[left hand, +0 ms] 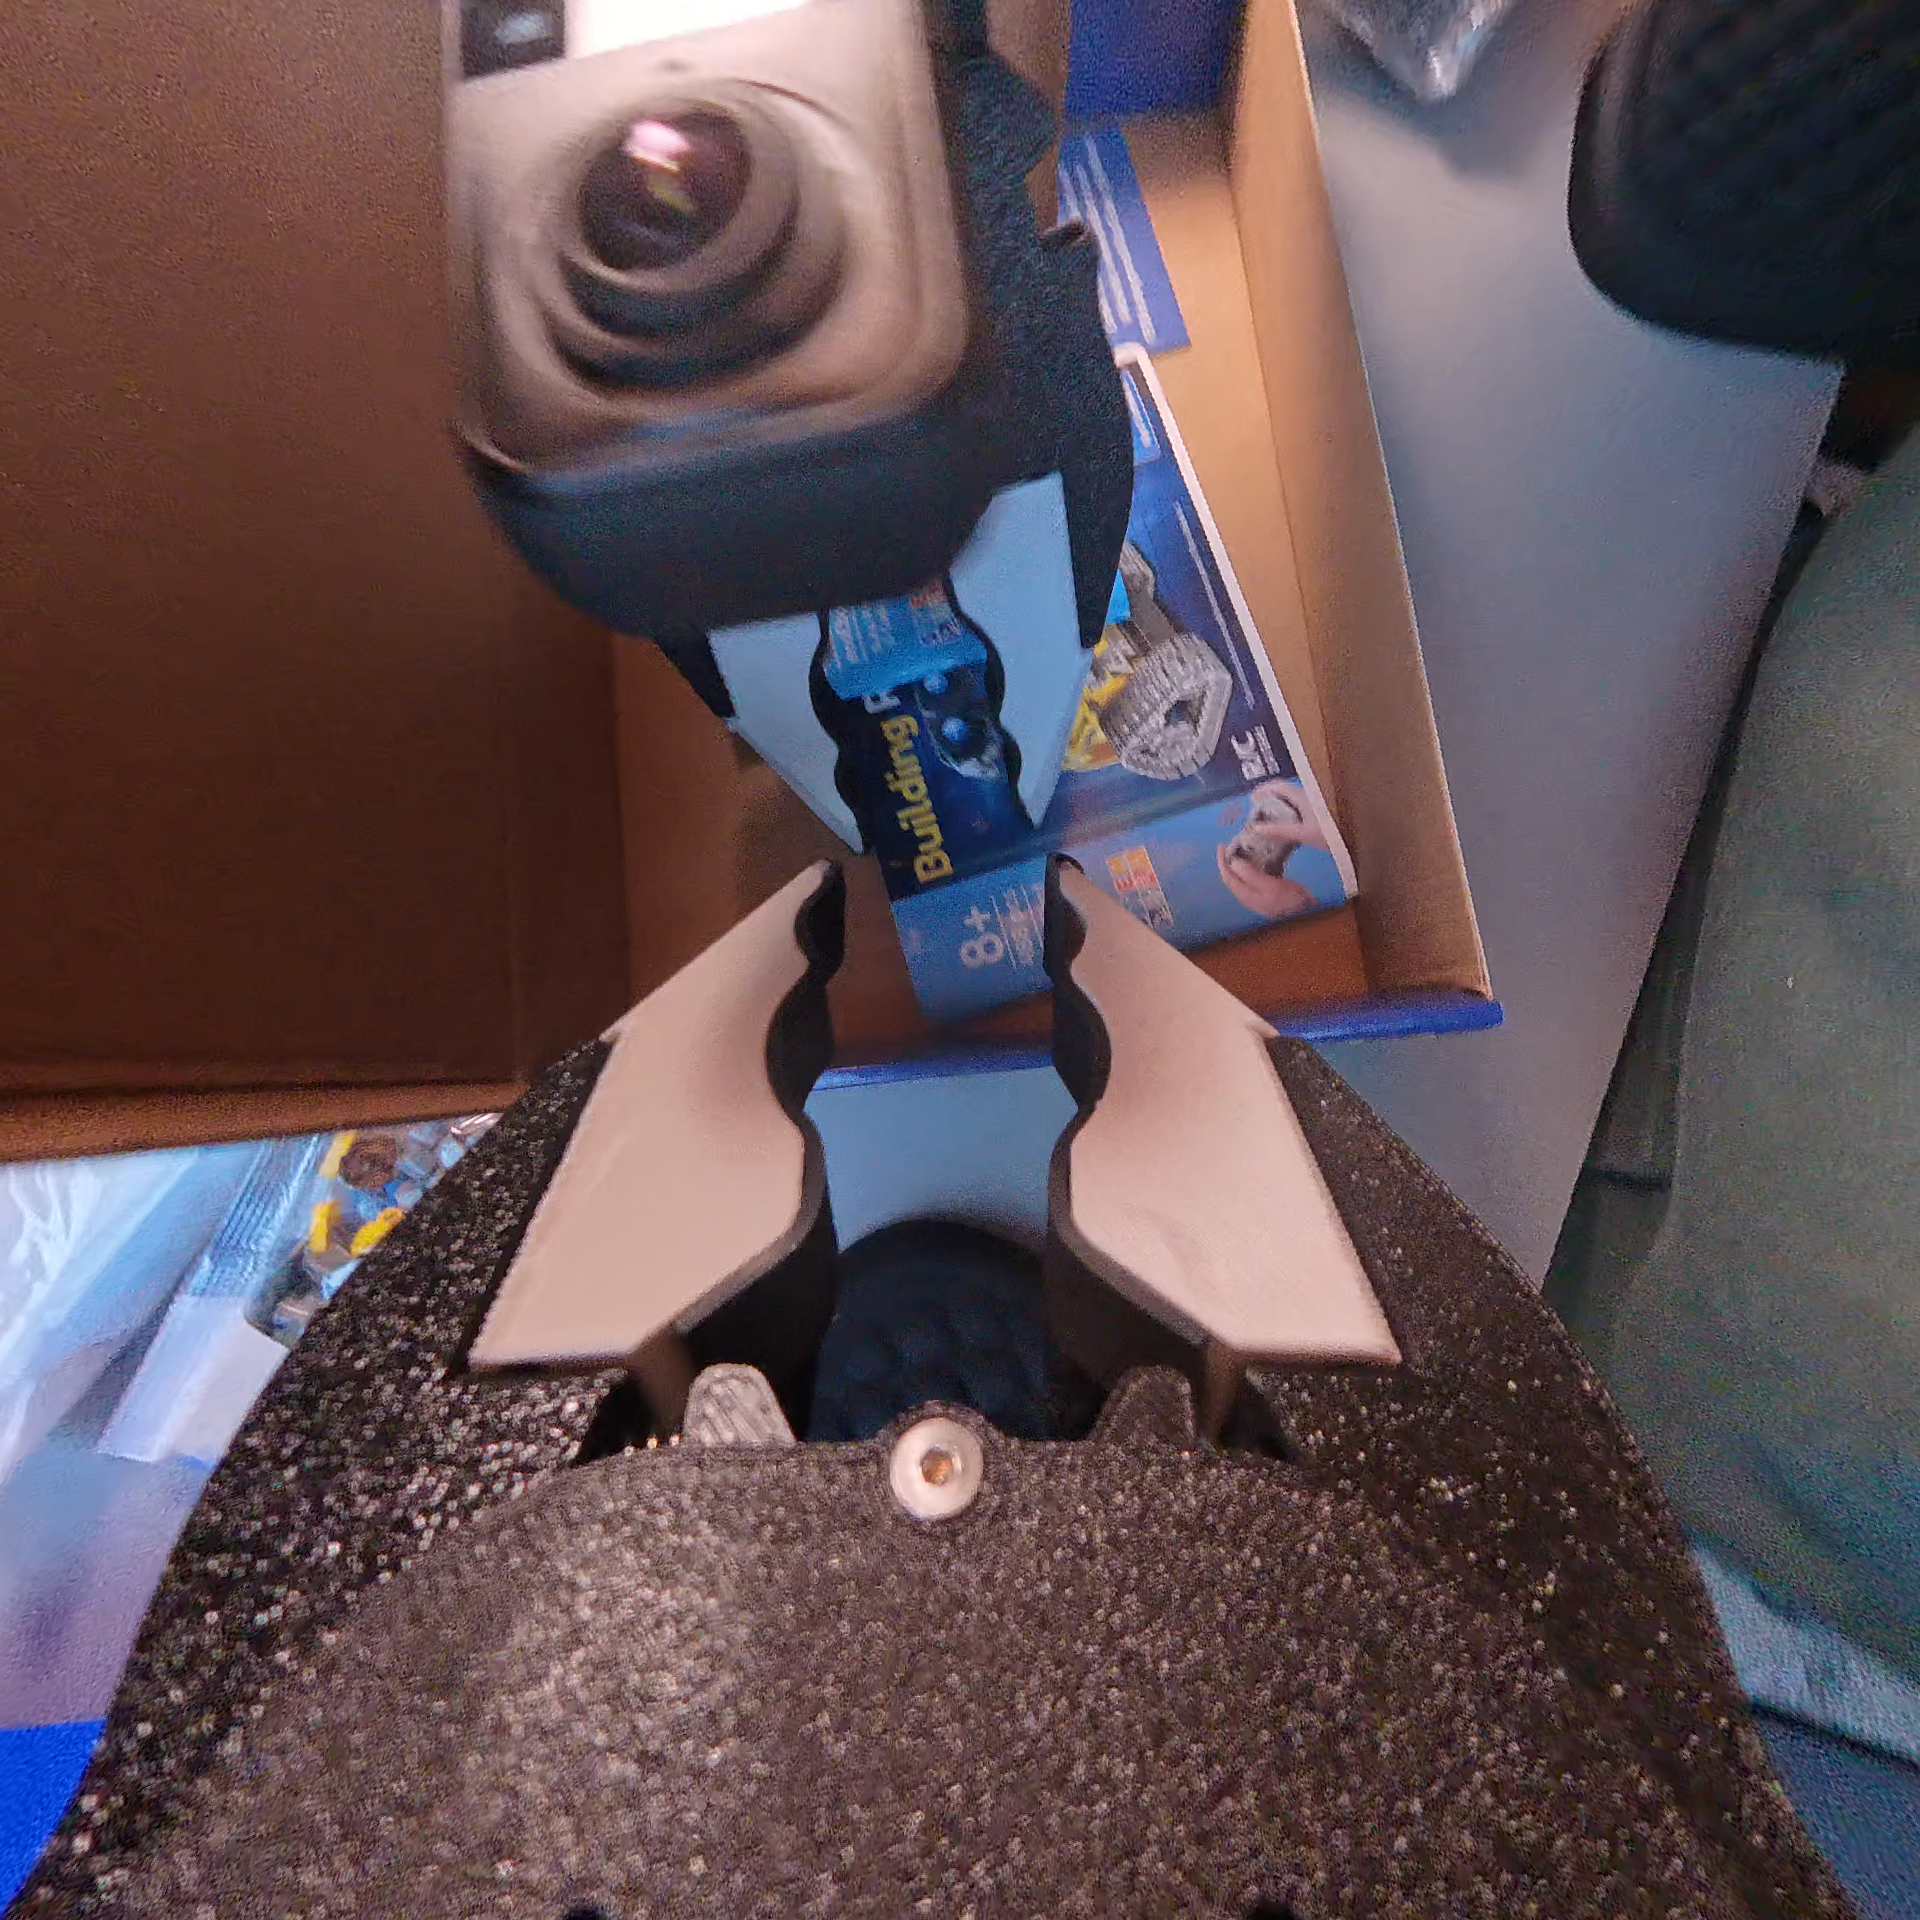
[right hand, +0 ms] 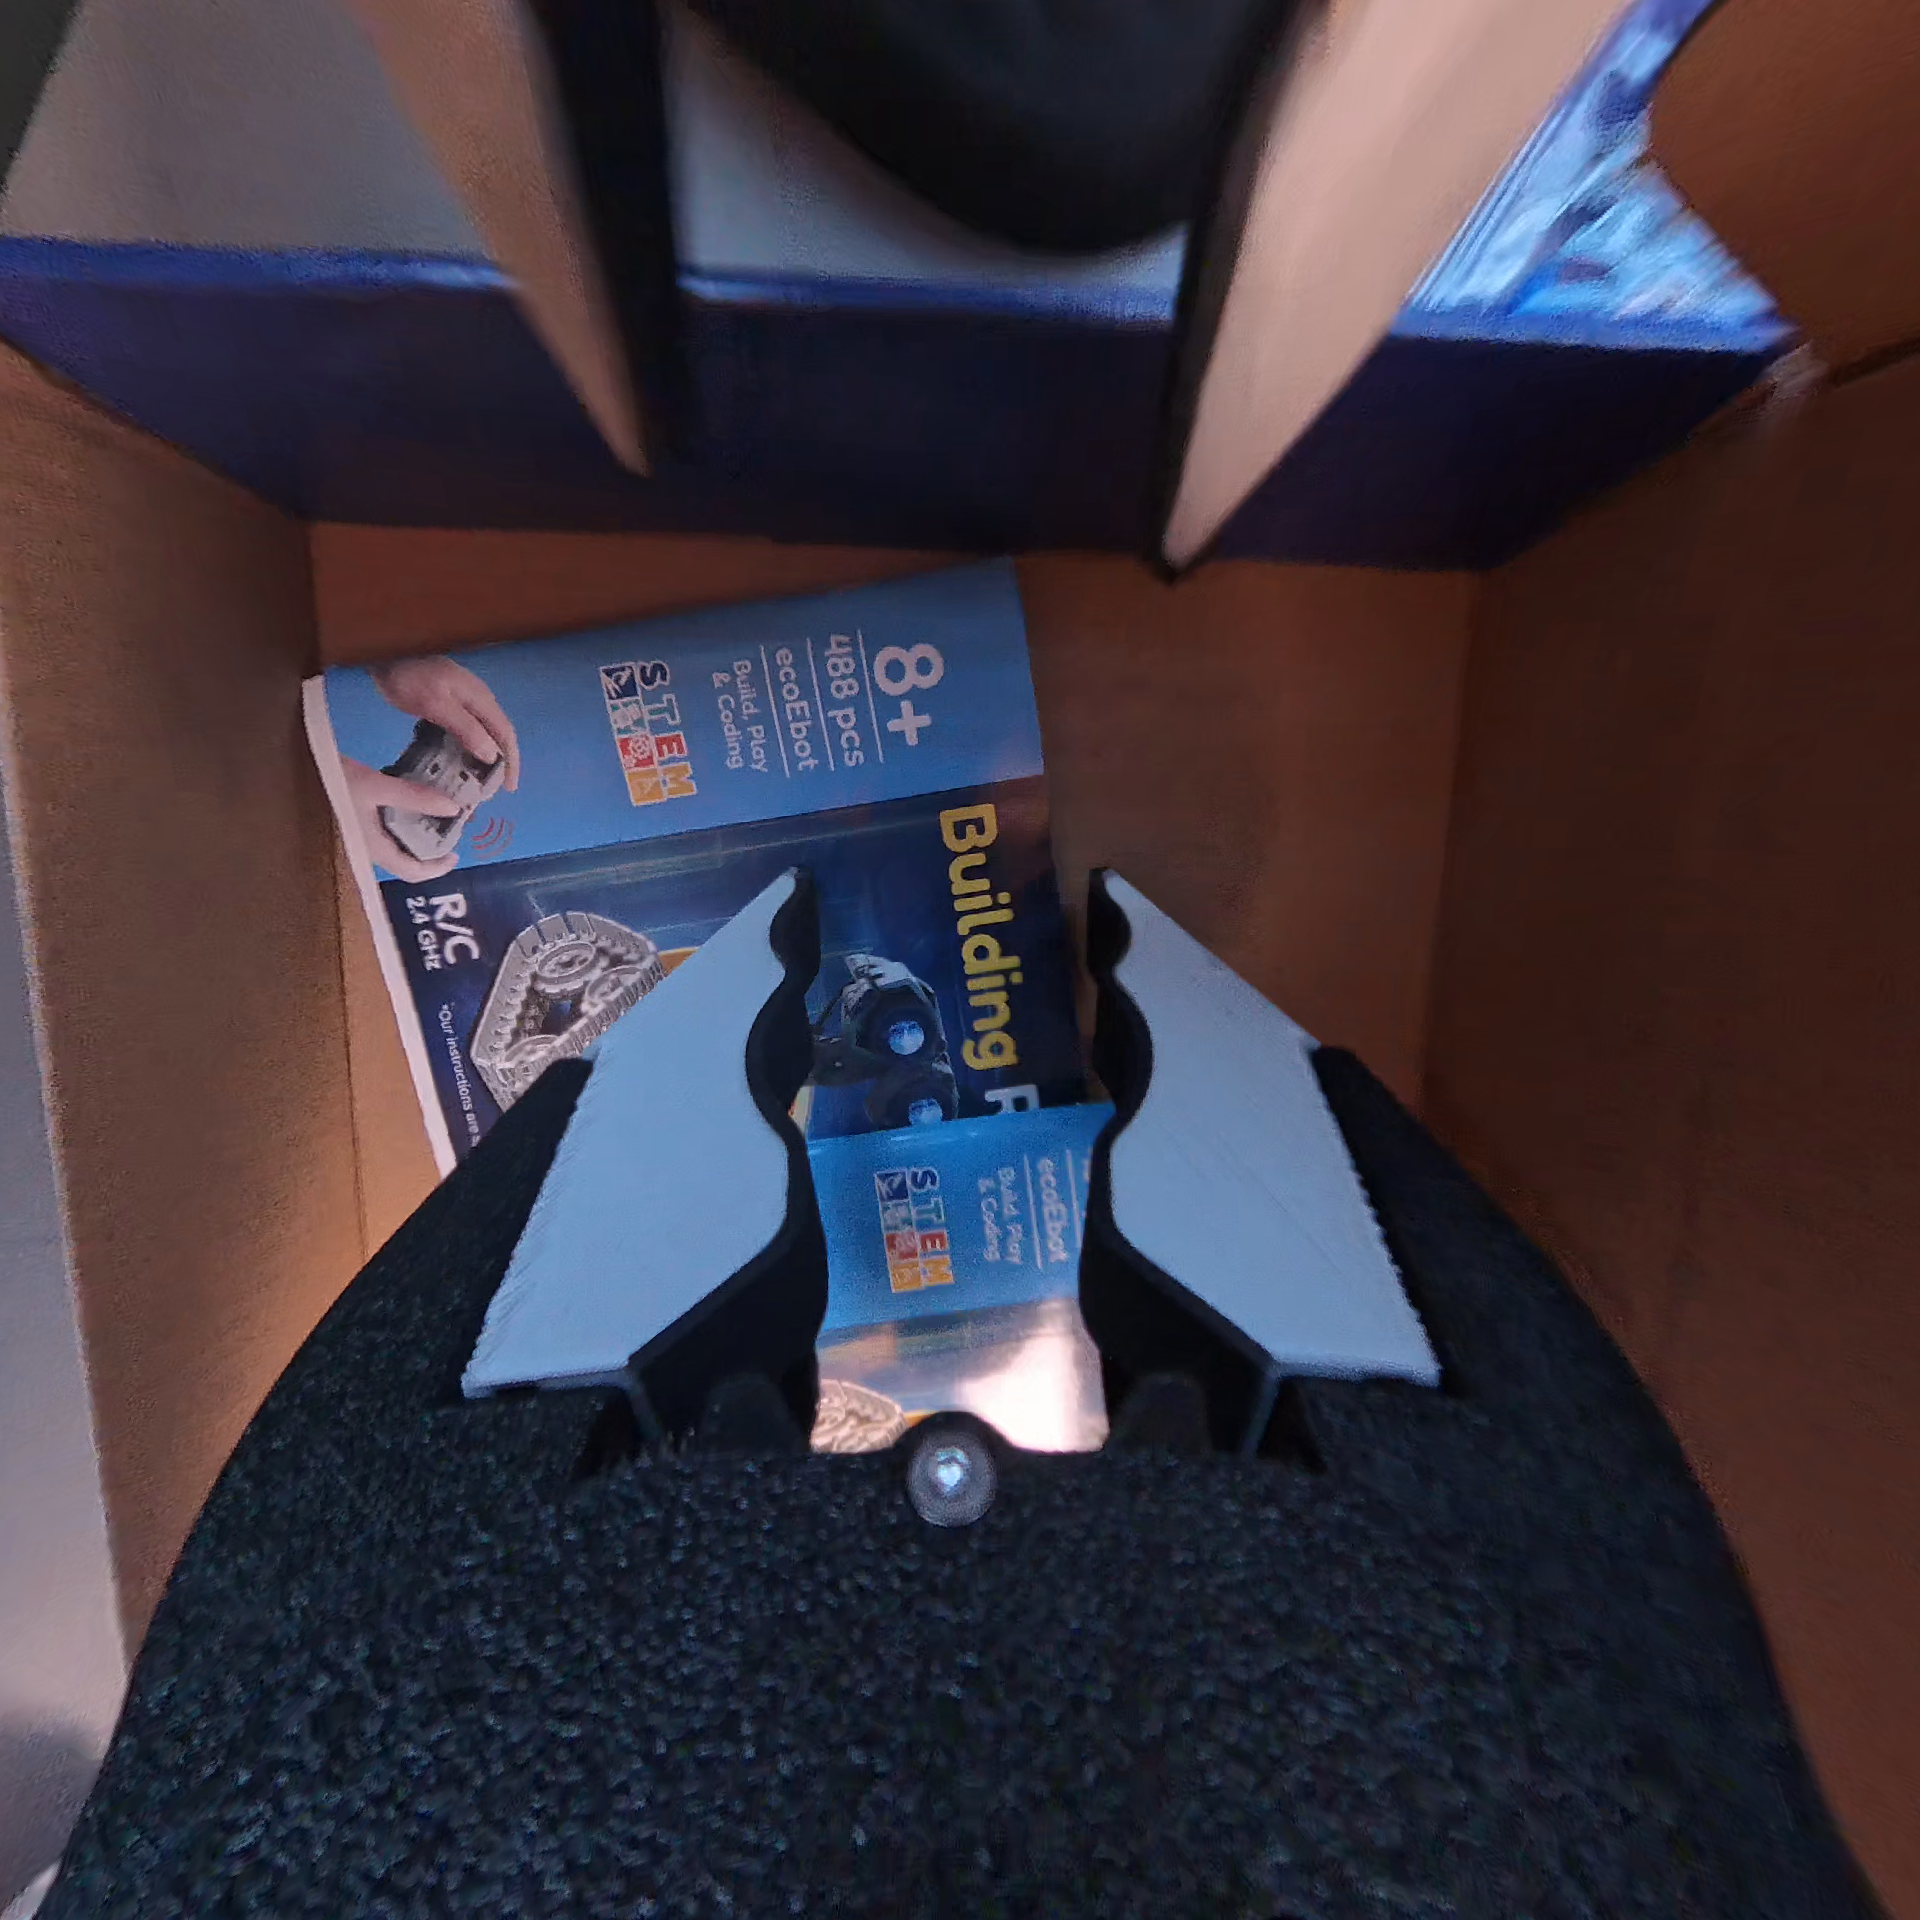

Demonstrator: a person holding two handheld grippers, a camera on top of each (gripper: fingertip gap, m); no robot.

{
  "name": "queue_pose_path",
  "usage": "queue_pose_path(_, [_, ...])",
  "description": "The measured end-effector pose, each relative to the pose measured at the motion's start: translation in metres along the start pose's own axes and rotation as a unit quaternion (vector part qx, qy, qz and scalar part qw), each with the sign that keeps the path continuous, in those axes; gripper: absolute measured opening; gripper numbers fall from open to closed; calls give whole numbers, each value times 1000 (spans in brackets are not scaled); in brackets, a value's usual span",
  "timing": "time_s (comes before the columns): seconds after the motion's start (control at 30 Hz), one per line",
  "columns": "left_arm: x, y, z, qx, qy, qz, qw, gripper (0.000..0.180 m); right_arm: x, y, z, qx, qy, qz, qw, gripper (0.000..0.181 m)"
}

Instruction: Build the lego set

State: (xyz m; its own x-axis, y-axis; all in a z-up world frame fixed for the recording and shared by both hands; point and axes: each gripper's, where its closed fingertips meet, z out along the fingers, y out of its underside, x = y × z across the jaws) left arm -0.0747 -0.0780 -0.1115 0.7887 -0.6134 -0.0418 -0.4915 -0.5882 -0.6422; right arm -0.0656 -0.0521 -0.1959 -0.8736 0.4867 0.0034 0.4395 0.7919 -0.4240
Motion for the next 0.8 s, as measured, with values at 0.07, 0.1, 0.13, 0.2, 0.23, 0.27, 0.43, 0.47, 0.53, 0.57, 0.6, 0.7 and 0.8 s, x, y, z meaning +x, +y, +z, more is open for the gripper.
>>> queue_pose_path(0.07, [2,1,-3,41,-19,-26,999,39,-2,-4,4,17,-45,36,998,41])
queue_pose_path(0.1, [4,1,-4,60,-24,-36,997,40,0,-3,4,17,-46,33,998,35])
queue_pose_path(0.13, [5,2,-5,77,-29,-46,995,40,1,-2,3,12,-47,30,998,28])
queue_pose_path(0.2, [8,4,-4,103,-33,-66,992,41,10,-2,0,5,-20,6,1000,1])
queue_pose_path(0.23, [9,5,-3,111,-32,-74,990,42,10,-3,-1,4,-15,-1,1000,0])
queue_pose_path(0.27, [9,7,-1,117,-32,-81,989,43,11,-4,-4,8,-9,-5,1000,0])
queue_pose_path(0.43, [12,13,9,112,-24,-88,990,50,9,-13,-33,73,17,4,997,0])
queue_pose_path(0.47, [12,14,10,109,-23,-89,990,52,8,-15,-41,89,24,8,996,0])
queue_pose_path(0.53, [11,12,13,108,-14,-102,989,54,7,-20,-61,133,42,18,990,0])
queue_pose_path(0.57, [12,10,14,109,-1,-113,988,57,5,-22,-70,155,50,22,986,0])
queue_pose_path(0.6, [16,6,15,116,22,-124,985,56,3,-23,-78,168,63,22,984,0])
queue_pose_path(0.7, [13,-2,21,116,37,-149,981,40,-3,-20,-92,190,94,25,977,0])
queue_pose_path(0.8, [7,-11,21,123,21,-137,983,29,-10,-17,-95,210,106,31,971,0])
